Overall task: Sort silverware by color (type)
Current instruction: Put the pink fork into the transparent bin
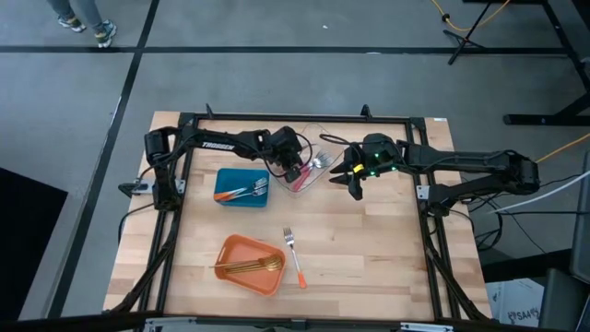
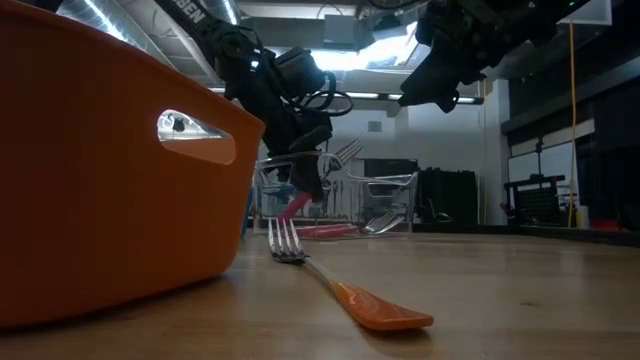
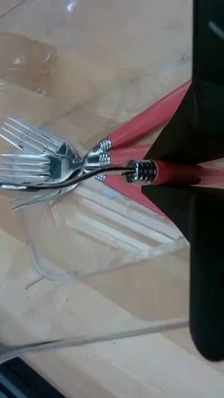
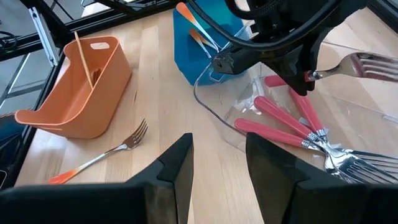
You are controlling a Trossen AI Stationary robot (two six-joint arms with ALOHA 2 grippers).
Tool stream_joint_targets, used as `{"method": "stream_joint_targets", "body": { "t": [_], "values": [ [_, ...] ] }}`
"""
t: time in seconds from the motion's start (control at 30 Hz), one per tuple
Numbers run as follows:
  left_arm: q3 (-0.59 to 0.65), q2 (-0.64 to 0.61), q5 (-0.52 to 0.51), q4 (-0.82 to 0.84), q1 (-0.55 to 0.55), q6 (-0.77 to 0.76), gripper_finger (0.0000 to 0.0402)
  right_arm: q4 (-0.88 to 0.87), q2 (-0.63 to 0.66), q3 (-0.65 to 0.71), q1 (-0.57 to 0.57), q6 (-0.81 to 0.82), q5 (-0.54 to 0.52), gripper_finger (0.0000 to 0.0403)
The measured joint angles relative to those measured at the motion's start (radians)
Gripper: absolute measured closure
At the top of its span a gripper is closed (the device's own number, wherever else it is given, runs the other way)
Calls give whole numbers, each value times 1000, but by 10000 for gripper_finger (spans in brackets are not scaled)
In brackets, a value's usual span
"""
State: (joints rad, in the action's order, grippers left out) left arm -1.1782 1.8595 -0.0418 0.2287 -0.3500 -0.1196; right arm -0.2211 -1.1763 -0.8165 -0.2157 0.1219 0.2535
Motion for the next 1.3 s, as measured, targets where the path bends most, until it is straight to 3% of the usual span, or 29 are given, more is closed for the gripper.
{"method": "stream_joint_targets", "body": {
  "t": [1.03, 1.3],
  "values": [
    [1, 54, -44, -13, 24, 51, 355, -7, 0, 0, 0, 0, -2, 269],
    [1, 54, -43, -13, 24, 51, 310, -7, 0, 0, 0, 0, -3, 269]
  ]
}}
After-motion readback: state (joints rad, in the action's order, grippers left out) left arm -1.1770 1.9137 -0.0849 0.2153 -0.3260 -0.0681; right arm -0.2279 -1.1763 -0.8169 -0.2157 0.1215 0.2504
